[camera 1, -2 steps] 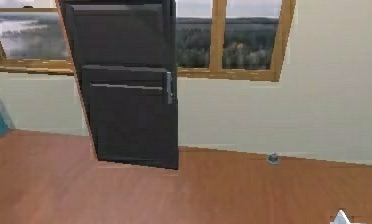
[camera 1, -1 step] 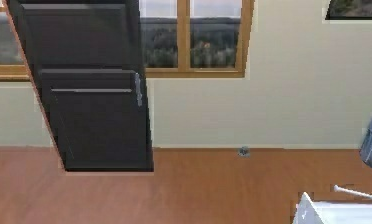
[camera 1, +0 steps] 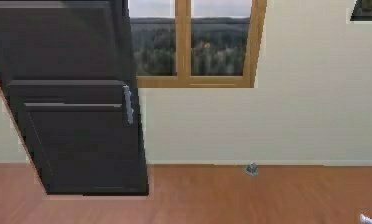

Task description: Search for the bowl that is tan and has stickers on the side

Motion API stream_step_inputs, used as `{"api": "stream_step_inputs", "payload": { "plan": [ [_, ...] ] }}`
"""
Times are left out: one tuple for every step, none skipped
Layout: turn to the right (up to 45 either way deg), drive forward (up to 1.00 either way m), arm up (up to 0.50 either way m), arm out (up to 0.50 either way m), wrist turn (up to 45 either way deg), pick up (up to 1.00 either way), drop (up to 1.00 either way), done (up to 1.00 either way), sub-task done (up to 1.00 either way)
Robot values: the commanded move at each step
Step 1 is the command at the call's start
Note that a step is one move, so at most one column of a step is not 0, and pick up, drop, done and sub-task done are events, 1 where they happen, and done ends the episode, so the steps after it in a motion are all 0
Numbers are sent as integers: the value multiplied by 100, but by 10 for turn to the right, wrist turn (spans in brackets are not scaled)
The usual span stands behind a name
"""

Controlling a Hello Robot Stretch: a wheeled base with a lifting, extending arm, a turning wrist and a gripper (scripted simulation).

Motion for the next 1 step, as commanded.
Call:
{"api": "stream_step_inputs", "payload": {
  "plan": [
    [-450, 0, 0, 0, 0, 0, 0, 0, 0]
  ]
}}
